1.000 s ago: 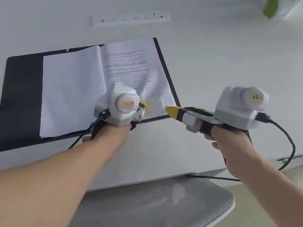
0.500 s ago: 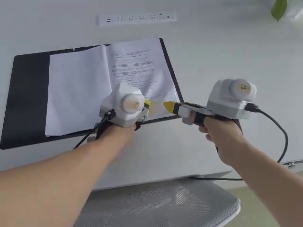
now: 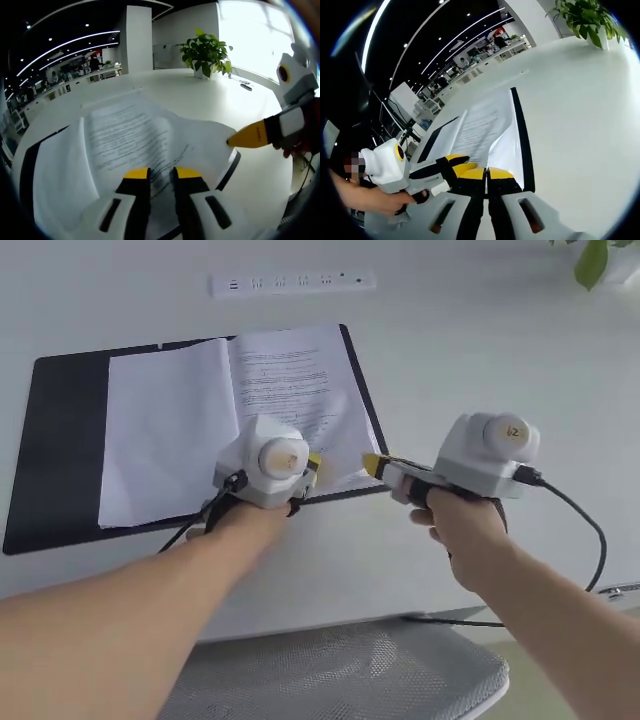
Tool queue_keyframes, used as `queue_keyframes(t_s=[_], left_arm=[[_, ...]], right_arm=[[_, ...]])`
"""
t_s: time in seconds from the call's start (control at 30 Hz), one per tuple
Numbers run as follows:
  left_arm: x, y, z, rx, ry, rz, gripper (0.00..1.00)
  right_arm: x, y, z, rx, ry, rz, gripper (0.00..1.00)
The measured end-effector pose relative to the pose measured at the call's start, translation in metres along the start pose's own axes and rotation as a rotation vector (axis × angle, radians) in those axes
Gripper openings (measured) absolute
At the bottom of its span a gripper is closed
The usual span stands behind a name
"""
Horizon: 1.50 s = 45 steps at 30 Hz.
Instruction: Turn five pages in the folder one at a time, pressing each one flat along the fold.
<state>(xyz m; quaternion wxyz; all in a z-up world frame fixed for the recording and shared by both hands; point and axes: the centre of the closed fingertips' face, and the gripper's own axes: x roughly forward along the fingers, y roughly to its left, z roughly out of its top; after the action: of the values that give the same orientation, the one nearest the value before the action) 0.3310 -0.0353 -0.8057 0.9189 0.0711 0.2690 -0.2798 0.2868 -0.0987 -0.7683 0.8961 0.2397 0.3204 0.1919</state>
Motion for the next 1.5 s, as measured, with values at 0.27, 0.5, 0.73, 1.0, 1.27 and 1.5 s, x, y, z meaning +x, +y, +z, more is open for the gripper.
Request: queue_keyframes(t_s=[0.27,0.5,0.73,1.0,1.27,1.5], left_arm=[[-0.015,0.005,-0.003,-0.009,0.048,-0.018,0.2],[-0.055,0.026,0.01,-0.033,0.034,-0.023,0.27],[-0.116,0.06,0.03,-0.067,-0.026,-0.002,0.31],[-0.182,0.096,0.026,-0.093,-0.059,0.052,0.32],[-0.226,0.129,-0.001,-0.13,-0.05,0.104,0.31],[-0.246,0.146,-0.02,-0.164,-0.046,0.125,0.29]], right_arm=[[-0.004,0.024,0.011,-0.04,-0.046,0.051,0.0],[-0.011,0.069,0.028,-0.064,-0.099,0.148,0.0],[-0.009,0.126,0.034,-0.169,-0.11,0.245,0.0],[0.009,0.18,0.021,-0.214,-0.08,0.321,0.0],[0.042,0.209,-0.015,-0.254,0.005,0.351,0.0],[0.075,0.226,-0.044,-0.283,0.083,0.348,0.0]])
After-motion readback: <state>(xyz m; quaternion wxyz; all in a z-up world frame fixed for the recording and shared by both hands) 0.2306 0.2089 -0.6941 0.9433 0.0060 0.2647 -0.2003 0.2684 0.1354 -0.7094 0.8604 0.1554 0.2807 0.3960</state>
